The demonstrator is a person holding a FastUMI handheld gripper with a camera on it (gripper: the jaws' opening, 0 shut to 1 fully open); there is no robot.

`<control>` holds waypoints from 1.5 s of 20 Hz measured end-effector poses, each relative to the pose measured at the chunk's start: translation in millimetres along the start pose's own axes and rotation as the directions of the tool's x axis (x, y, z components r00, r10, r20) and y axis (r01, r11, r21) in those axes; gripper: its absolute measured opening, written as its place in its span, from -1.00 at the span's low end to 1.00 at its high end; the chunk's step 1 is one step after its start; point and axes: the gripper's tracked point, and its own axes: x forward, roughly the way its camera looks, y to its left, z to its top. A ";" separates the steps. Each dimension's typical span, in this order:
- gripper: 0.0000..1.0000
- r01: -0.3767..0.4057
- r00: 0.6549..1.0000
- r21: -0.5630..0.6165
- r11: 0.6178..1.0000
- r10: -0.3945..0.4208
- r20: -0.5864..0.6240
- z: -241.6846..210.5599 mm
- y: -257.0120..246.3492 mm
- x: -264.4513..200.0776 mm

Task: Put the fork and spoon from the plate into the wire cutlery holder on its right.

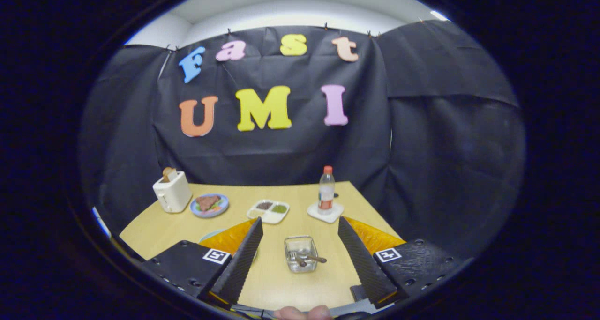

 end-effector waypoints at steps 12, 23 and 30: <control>0.92 0.025 0.976 -0.016 1.000 -0.021 0.218 -8.2 30.3 -23.9; 0.91 0.049 0.972 0.041 0.998 -0.058 0.230 -10.6 20.3 -36.9; 0.92 0.095 0.971 0.013 0.995 -0.096 0.220 -7.1 31.5 -34.8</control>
